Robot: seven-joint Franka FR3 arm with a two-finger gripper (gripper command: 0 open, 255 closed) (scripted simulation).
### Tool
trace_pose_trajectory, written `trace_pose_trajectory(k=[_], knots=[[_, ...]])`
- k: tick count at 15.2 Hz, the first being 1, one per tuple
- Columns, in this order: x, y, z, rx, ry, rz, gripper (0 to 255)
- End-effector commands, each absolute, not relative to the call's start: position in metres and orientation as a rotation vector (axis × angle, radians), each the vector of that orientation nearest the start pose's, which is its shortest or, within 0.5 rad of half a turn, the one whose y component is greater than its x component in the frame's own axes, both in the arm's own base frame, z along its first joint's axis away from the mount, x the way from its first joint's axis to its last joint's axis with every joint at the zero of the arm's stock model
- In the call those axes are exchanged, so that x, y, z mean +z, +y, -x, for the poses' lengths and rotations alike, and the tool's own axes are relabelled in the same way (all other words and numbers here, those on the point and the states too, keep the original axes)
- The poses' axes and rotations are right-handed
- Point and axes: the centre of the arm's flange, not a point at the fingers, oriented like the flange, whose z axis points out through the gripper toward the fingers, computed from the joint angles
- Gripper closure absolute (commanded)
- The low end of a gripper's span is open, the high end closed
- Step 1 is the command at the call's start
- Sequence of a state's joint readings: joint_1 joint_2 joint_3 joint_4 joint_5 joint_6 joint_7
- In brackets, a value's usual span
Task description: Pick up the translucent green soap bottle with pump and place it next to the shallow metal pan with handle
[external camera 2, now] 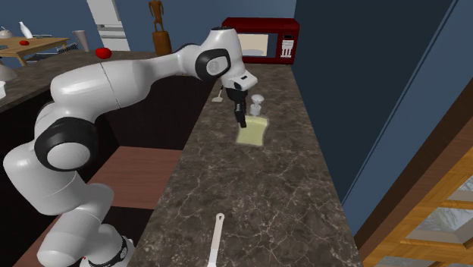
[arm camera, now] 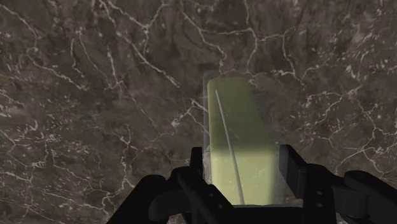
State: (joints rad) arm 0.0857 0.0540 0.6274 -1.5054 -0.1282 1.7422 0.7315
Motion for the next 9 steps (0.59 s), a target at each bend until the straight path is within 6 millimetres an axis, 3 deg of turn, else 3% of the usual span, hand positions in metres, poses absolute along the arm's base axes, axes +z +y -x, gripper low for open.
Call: trace_pose_trajectory(k=[1,9], knots=[[0.658,0.366,-0.457,-0.321,0.019,3.070,255],[0.700,0.366,-0.457,-0.321,0.019,3.070,255]])
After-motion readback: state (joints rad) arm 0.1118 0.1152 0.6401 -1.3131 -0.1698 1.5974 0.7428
